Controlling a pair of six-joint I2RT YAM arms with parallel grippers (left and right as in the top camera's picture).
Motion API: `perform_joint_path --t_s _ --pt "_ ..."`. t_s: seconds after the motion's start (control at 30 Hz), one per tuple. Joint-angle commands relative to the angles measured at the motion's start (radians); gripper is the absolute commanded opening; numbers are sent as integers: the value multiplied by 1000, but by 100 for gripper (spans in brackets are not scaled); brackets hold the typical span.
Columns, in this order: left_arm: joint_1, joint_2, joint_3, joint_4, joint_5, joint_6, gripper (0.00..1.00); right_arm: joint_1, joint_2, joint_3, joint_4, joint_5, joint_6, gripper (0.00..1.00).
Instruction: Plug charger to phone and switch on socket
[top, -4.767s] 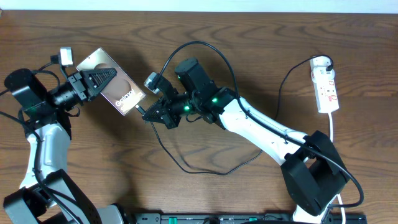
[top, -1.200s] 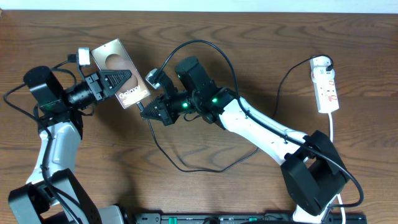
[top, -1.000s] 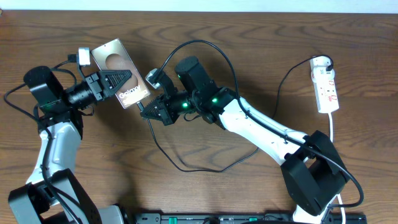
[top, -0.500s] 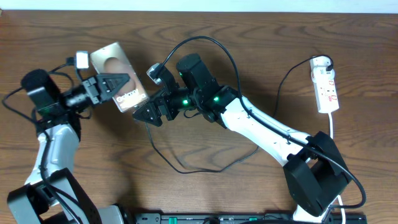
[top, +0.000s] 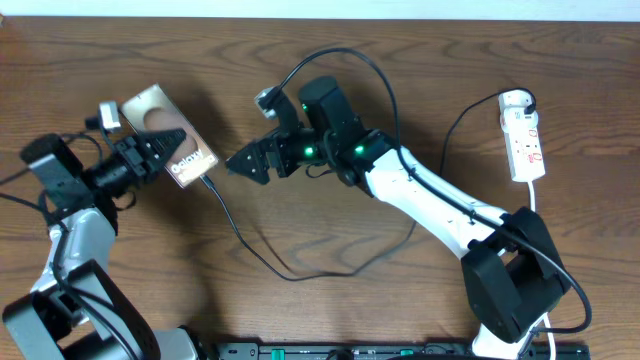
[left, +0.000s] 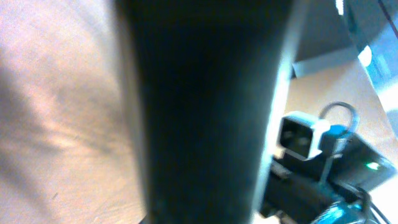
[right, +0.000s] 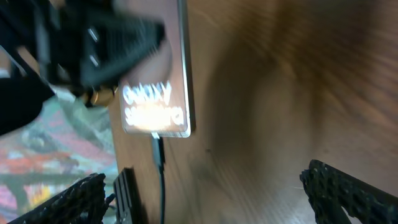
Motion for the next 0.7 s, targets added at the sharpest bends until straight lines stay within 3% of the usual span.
perform_joint_path --t_s 0.0,0.1,0.27,0.5,0.67 --pt "-1 39 -35 -22 -48 66 7 -24 -32 25 -1 6 26 99" --pt "-1 75 -56 -38 -71 73 7 -33 -32 25 -4 4 26 99" --pt "-1 125 -82 -178 -262 73 8 -35 -32 25 -13 4 29 99" --pt "-1 169 -89 -218 -276 76 8 -35 -32 25 -23 4 30 99" --pt "-1 169 -89 -326 -357 77 8 -35 -32 25 -18 10 48 99"
